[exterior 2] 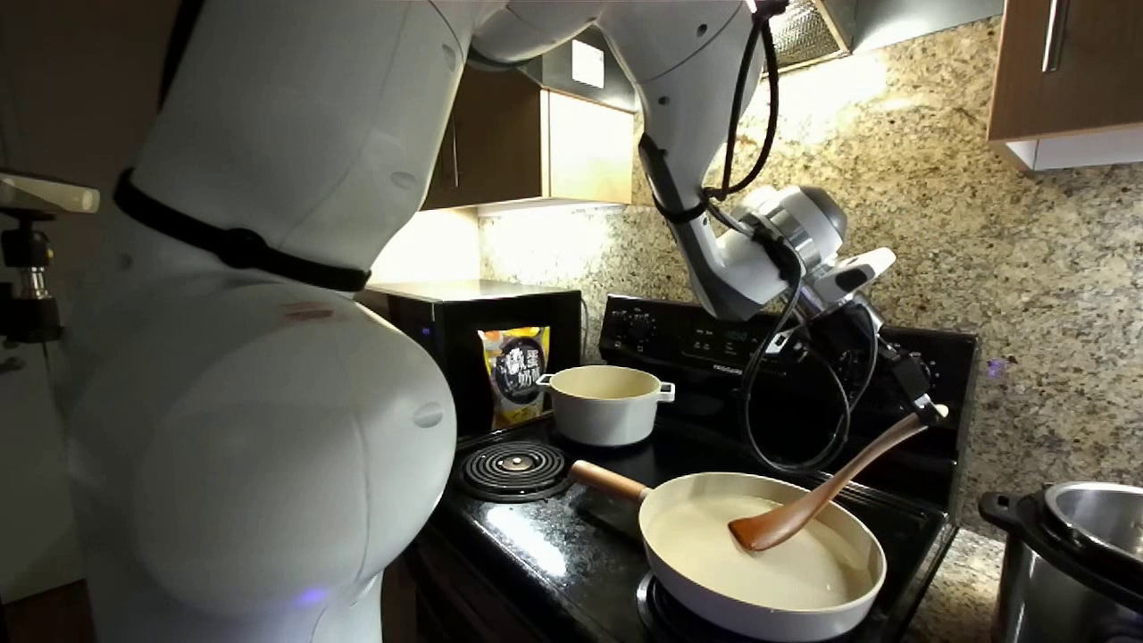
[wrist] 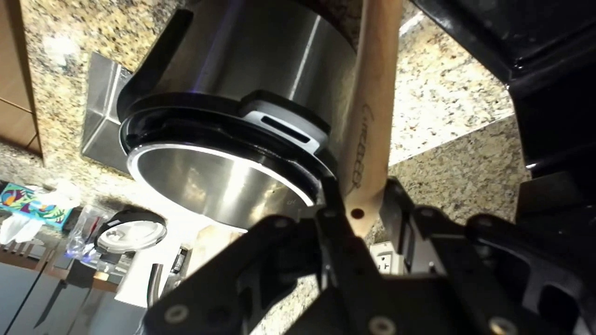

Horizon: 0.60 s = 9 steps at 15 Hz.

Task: Stir the pan using the wooden spatula

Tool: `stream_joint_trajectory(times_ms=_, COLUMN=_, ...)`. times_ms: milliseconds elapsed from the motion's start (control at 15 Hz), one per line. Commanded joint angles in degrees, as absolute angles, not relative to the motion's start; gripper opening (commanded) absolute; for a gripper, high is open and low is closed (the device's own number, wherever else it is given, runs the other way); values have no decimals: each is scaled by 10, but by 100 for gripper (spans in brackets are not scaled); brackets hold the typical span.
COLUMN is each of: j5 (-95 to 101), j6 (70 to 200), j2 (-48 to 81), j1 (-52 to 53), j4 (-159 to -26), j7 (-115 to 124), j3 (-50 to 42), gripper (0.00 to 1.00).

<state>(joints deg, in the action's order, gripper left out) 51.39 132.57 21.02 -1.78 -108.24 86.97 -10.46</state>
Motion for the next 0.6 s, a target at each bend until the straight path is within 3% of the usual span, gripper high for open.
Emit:
stream_joint_trajectory(times_ms=0, j5=521, j6=1326, j2=210, j1=-15, j4=-1091, j7=856, j3=-99, gripper=7)
stream_joint_trajectory(times_ms=533, j5=526, j6=1339, j2=206, j1=-17, j4=-1150, j7=867, j3=-100, gripper=7)
